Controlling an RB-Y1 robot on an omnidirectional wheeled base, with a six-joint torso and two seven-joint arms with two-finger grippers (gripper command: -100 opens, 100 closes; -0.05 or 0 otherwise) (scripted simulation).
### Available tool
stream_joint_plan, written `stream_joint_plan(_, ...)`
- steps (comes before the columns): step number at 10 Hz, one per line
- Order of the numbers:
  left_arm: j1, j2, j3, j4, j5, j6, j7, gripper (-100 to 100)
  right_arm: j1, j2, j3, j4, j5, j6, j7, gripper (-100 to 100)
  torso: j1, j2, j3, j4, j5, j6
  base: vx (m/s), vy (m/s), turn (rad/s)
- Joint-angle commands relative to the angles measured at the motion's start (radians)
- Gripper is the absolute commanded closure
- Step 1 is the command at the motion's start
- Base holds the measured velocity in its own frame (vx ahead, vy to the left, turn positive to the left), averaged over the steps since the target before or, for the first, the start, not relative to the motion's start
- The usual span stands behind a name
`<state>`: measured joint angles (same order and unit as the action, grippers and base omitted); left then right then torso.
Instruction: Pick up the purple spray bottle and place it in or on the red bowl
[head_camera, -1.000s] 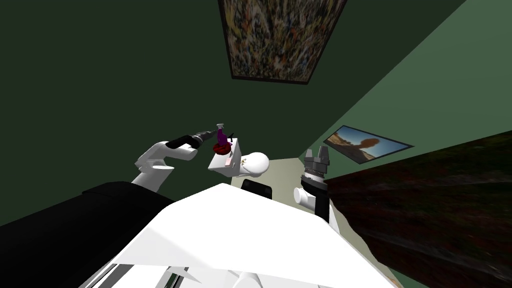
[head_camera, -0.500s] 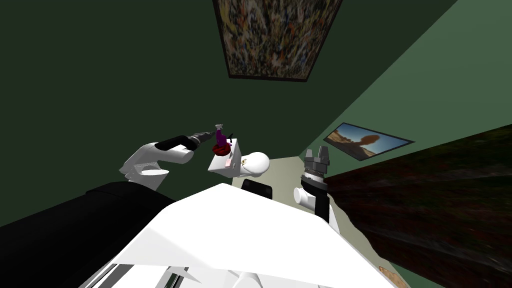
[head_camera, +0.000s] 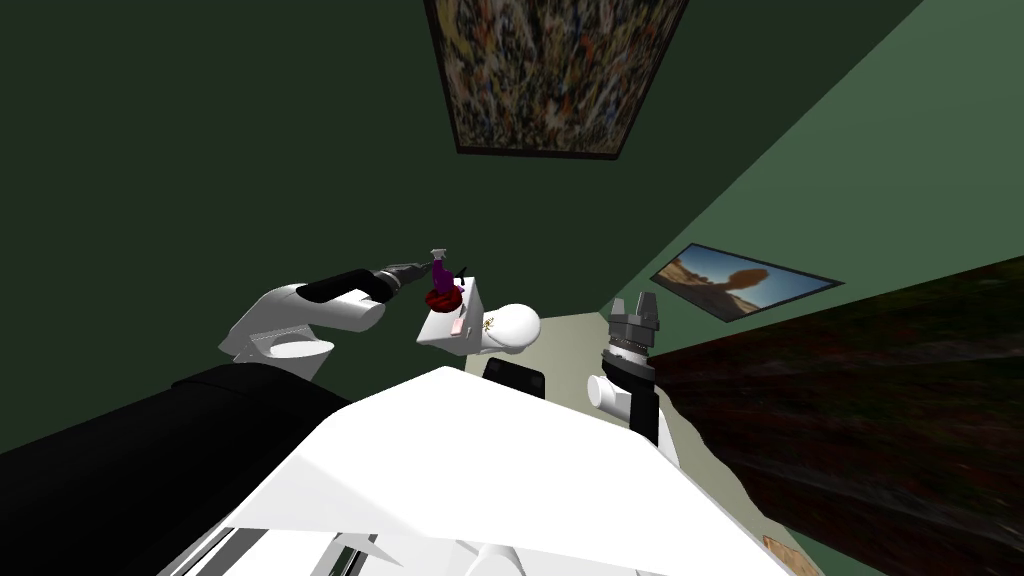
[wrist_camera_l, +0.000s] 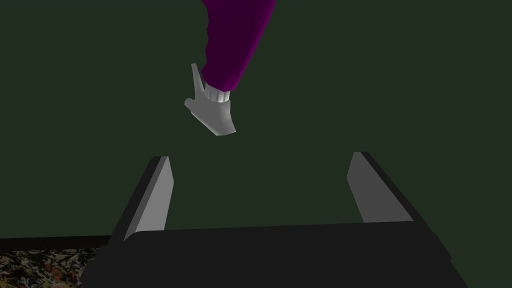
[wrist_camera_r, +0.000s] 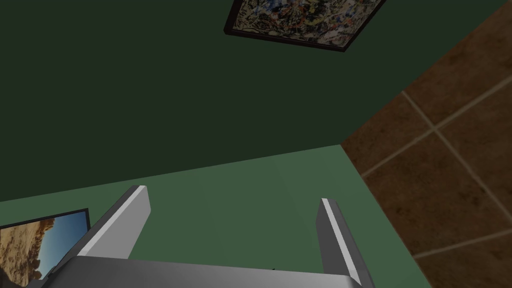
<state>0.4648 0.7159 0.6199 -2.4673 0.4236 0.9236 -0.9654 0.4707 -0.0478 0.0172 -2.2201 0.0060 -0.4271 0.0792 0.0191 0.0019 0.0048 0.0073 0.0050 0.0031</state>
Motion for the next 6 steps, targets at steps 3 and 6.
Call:
stream_joint_plan(3, 0.0, 0.0, 0.0, 0.0, 0.0, 0.0, 0.0, 0, 0.0, 0.0, 0.0, 0.0, 0.0, 0.0, 0.0, 0, 0.001, 0.0, 0.0, 0.0, 0.0, 0.0, 0.0, 0.0, 0.0)
stream_joint_plan(6, 0.0, 0.0, 0.0, 0.0, 0.0, 0.0, 0.0, 0, 0.0, 0.0, 0.0, 0.0, 0.0, 0.0, 0.0, 0, 0.001, 0.0, 0.0, 0.0, 0.0, 0.0, 0.0, 0.0, 0.0)
